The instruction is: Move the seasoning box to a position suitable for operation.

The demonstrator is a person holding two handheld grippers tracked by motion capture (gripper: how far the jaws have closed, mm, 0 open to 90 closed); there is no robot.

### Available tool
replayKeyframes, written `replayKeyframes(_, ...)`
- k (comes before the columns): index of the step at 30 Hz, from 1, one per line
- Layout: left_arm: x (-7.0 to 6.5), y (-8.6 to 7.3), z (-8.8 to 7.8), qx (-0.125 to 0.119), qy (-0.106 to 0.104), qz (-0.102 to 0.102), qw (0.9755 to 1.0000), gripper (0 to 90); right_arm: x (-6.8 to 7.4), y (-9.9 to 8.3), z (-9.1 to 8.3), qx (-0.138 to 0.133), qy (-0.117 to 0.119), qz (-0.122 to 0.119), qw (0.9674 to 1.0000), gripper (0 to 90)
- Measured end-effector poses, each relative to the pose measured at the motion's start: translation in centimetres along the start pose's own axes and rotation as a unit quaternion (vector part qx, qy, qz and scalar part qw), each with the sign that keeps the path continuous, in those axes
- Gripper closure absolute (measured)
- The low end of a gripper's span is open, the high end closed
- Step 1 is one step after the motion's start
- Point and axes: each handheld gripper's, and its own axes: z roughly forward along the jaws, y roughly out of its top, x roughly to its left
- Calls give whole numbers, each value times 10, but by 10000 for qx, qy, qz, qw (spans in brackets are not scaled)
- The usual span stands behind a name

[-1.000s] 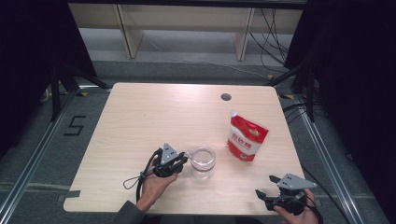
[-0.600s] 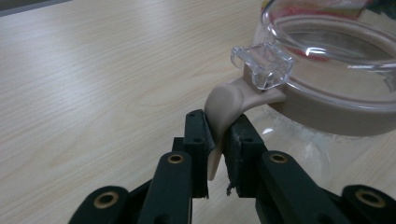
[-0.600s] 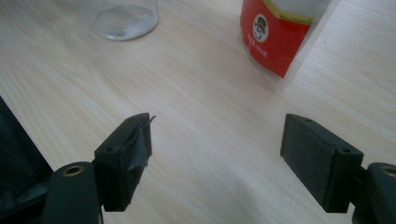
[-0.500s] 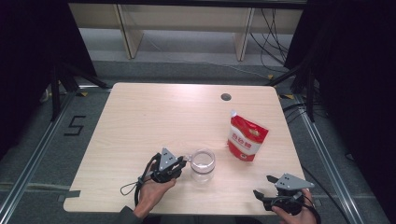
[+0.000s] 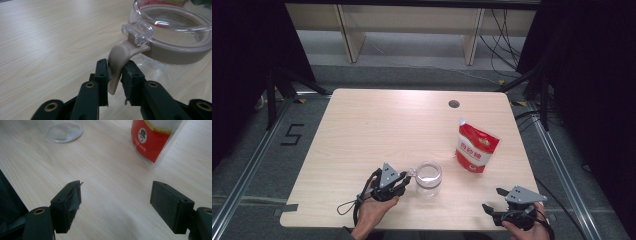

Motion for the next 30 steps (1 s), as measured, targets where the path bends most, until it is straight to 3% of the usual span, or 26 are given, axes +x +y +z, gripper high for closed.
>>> replayKeyframes(3, 3, -1, -9, -11, 10, 138, 9999, 654, 0, 0, -1, -38, -45, -5, 10000, 258)
replayKeyframes(8, 6, 4, -26, -236, -148, -18, 9996, 610, 0, 1, 0, -5, 79, -6, 10000, 259)
replayKeyframes(10, 6, 8, -31, -344, -237, 7, 9991, 611, 1, 0, -1, -17, -94, 33, 9999, 261)
replayKeyframes(13, 5, 14, -35, -468, -390, -144, 9980, 629, 1, 2, 1, -16, -9, 30, 10000, 262)
replayKeyframes(14, 5, 15, -36, -490, -445, -122, 9977, 631, 1, 2, 1, -65, -122, 0, 9999, 262)
replayKeyframes(22, 8, 23, -38, -598, -568, -289, 9962, 687, 4, 4, 4, -69, -36, 40, 10000, 265)
replayKeyframes(30, 2, 38, -35, -610, -730, -70, 9954, 756, 4, 6, 6, -133, 62, 107, 9998, 265)
